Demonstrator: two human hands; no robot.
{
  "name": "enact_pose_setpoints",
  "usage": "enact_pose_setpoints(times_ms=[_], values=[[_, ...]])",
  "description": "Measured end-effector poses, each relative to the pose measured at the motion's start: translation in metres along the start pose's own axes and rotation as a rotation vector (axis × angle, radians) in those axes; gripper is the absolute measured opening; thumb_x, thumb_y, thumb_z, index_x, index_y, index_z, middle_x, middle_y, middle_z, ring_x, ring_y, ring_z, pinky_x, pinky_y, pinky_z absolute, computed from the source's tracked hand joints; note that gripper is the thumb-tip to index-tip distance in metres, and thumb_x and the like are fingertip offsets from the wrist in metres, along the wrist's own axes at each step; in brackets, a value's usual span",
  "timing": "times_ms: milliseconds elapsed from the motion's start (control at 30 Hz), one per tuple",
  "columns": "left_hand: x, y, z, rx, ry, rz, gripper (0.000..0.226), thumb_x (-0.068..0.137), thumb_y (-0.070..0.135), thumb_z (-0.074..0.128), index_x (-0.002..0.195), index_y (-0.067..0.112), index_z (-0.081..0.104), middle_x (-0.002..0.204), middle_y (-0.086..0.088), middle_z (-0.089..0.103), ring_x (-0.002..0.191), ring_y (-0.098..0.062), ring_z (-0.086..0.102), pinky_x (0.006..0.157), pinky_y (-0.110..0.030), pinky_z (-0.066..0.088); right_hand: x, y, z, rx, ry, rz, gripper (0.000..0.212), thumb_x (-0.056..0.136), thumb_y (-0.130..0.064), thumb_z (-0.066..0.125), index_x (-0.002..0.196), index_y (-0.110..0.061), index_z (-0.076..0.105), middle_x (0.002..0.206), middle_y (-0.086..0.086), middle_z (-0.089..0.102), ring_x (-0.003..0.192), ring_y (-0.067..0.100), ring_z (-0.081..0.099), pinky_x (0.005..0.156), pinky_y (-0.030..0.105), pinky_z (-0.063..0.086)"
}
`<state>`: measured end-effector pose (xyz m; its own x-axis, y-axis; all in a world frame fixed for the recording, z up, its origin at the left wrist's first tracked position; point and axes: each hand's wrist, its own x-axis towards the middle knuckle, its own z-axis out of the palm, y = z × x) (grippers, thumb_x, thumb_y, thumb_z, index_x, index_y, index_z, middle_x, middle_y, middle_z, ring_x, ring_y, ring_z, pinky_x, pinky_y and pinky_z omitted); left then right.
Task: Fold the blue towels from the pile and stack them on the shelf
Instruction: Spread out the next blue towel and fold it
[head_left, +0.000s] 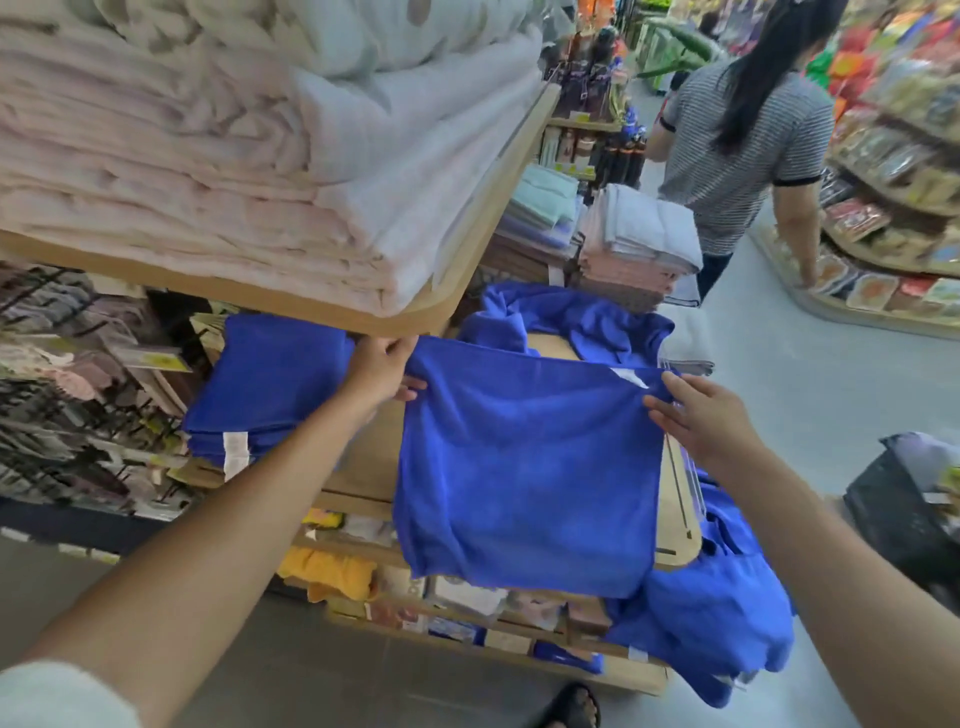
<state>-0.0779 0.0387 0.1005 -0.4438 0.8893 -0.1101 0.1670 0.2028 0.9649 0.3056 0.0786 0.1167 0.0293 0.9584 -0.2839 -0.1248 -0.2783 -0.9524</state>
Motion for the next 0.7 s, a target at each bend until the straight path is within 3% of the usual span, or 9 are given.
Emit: enact_pose_setpoints(times_ms=[167, 233, 333, 400, 433, 500, 533, 633, 700], values=[[0.035, -0.007, 0.034, -0.079, -0.081, -0.121, 0.034, 0.108, 0.024, 0.044, 0.136, 0.006, 0.052, 0.113, -0.008, 0.057, 0.076, -0.014, 0.062, 0.062, -0.023, 0.055, 0.062, 0.011, 0.013, -0.063, 0.073, 0.025, 0.015, 0.1, -0.018, 0.064, 0.111, -0.007, 0.062, 0.095, 0.005, 0.066, 0.089, 0.024, 0.077, 0.069, 0.025, 0.061], [0.035, -0.015, 0.04, 0.024, -0.042, -0.109, 0.028, 0.107, 0.023, 0.047, 0.129, 0.009, 0.055, 0.103, -0.003, 0.058, 0.085, -0.021, 0.061, 0.07, -0.032, 0.054, 0.071, 0.022, 0.021, -0.09, 0.071, 0.043, 0.014, 0.102, -0.01, 0.058, 0.116, -0.01, 0.056, 0.087, 0.004, 0.056, 0.076, 0.023, 0.068, 0.068, 0.025, 0.054], [0.007, -0.031, 0.03, 0.106, 0.025, 0.014, 0.017, 0.103, 0.014, 0.05, 0.117, 0.014, 0.06, 0.095, 0.003, 0.061, 0.075, -0.021, 0.062, 0.058, -0.031, 0.049, 0.061, 0.046, 0.033, -0.29, 0.068, -0.056, 0.025, 0.096, -0.001, 0.056, 0.106, -0.022, 0.045, 0.081, 0.003, 0.04, 0.063, 0.019, 0.044, 0.054, 0.029, 0.04], [-0.031, -0.05, 0.01, 0.127, 0.014, 0.094, 0.01, 0.098, 0.023, 0.057, 0.094, 0.019, 0.065, 0.083, 0.003, 0.069, 0.059, -0.016, 0.063, 0.053, -0.027, 0.048, 0.036, 0.072, 0.037, -0.529, 0.049, -0.199, 0.025, 0.093, -0.009, 0.061, 0.106, -0.027, 0.048, 0.096, -0.001, 0.05, 0.075, 0.022, 0.053, 0.06, 0.03, 0.046], [-0.055, -0.062, -0.002, 0.138, -0.01, 0.097, 0.016, 0.093, 0.032, 0.059, 0.084, 0.022, 0.066, 0.074, 0.002, 0.069, 0.055, -0.015, 0.062, 0.052, -0.025, 0.049, 0.02, 0.089, 0.039, -0.636, -0.011, -0.248, 0.031, 0.094, -0.015, 0.063, 0.12, -0.029, 0.05, 0.115, -0.003, 0.054, 0.093, 0.022, 0.059, 0.072, 0.031, 0.051], [-0.098, -0.091, -0.022, 0.122, -0.055, -0.007, 0.031, 0.08, 0.047, 0.057, 0.068, 0.018, 0.062, 0.057, -0.001, 0.062, 0.047, -0.014, 0.057, 0.048, -0.024, 0.045, -0.009, 0.122, 0.043, -0.912, -0.123, -0.341, 0.056, 0.099, -0.03, 0.063, 0.149, -0.022, 0.04, 0.15, -0.005, 0.043, 0.132, 0.018, 0.047, 0.103, 0.038, 0.047], [-0.116, -0.108, -0.028, 0.123, -0.075, -0.106, 0.034, 0.075, 0.048, 0.056, 0.062, 0.017, 0.057, 0.051, 0.0, 0.055, 0.043, -0.015, 0.053, 0.045, -0.025, 0.04, -0.02, 0.134, 0.045, -1.053, -0.143, -0.398, 0.062, 0.099, -0.036, 0.061, 0.154, -0.019, 0.037, 0.158, -0.002, 0.039, 0.142, 0.019, 0.039, 0.113, 0.042, 0.04], [-0.153, -0.158, -0.038, 0.201, -0.237, -0.472, 0.026, 0.086, 0.034, 0.055, 0.067, 0.017, 0.055, 0.05, 0.003, 0.049, 0.041, -0.013, 0.048, 0.046, -0.023, 0.031, -0.033, 0.154, 0.052, -1.357, -0.1, -0.511, 0.061, 0.101, -0.047, 0.053, 0.153, -0.015, 0.043, 0.161, 0.004, 0.039, 0.149, 0.027, 0.033, 0.123, 0.046, 0.028], [-0.164, -0.179, -0.037, 0.085, -0.375, -0.677, 0.028, 0.095, 0.033, 0.054, 0.085, 0.011, 0.067, 0.07, -0.002, 0.069, 0.057, -0.015, 0.06, 0.051, -0.024, 0.038, -0.037, 0.158, 0.054, -1.428, -0.052, -0.549, 0.06, 0.101, -0.05, 0.047, 0.151, -0.018, 0.045, 0.16, 0.002, 0.04, 0.15, 0.026, 0.032, 0.125, 0.045, 0.024]])
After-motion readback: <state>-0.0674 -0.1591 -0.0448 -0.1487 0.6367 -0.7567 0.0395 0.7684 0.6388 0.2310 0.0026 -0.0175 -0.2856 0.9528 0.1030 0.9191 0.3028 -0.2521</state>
